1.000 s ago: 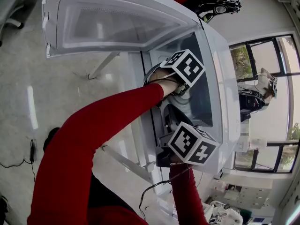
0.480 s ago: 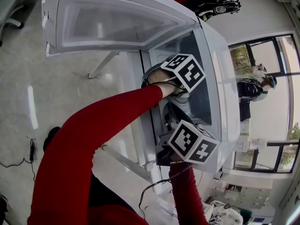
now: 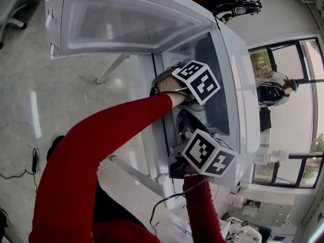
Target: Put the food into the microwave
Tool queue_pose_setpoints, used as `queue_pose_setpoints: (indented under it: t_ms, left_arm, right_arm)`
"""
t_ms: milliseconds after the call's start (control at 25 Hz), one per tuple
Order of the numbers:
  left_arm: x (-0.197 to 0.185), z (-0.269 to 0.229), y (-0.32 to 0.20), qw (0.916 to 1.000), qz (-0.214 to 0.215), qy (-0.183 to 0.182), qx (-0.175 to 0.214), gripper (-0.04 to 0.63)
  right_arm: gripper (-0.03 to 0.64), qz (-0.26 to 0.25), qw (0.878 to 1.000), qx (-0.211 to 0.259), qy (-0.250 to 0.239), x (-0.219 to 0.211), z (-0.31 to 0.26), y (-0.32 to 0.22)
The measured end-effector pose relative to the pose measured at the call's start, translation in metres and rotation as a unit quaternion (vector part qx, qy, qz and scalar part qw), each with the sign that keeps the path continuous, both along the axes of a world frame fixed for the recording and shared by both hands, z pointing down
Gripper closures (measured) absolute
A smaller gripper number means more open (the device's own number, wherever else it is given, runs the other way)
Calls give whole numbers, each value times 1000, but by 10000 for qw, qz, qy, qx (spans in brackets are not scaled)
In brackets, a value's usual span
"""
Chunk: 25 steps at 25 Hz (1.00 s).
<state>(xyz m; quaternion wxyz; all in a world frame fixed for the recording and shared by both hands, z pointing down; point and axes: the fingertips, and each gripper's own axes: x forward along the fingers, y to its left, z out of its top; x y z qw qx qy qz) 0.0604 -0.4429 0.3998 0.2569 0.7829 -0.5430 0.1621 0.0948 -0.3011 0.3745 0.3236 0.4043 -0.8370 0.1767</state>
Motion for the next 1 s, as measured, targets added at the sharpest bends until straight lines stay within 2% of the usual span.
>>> queue_pose_setpoints:
  t_ms: [360, 440, 600, 680, 840, 1000]
  left_arm:
    - [-3, 1, 0, 9993, 33, 364, -22, 468]
    - [-9, -6, 1, 9979, 14, 645, -8, 473]
    - [-26, -28, 8, 9924, 23, 1231, 94, 567]
    - [-32, -32, 14, 9892, 60, 1463, 77, 584]
    - [-44, -30, 21, 9801, 245, 1956, 217, 584]
    - [-51, -31, 38, 9722, 410, 2272, 378, 584]
  right_arm:
    - [603, -49, 10000, 21, -42, -2, 3, 0]
    - [603, -65, 9999, 70, -69, -2, 1, 0]
    - [603, -36, 9997, 160, -176, -4, -6, -2]
    - [603, 2, 9995, 210, -217, -8, -9, -4]
    - [603, 119, 9986, 362, -376, -26, -4, -9]
    - [603, 214, 9968, 483, -606, -42, -11, -7]
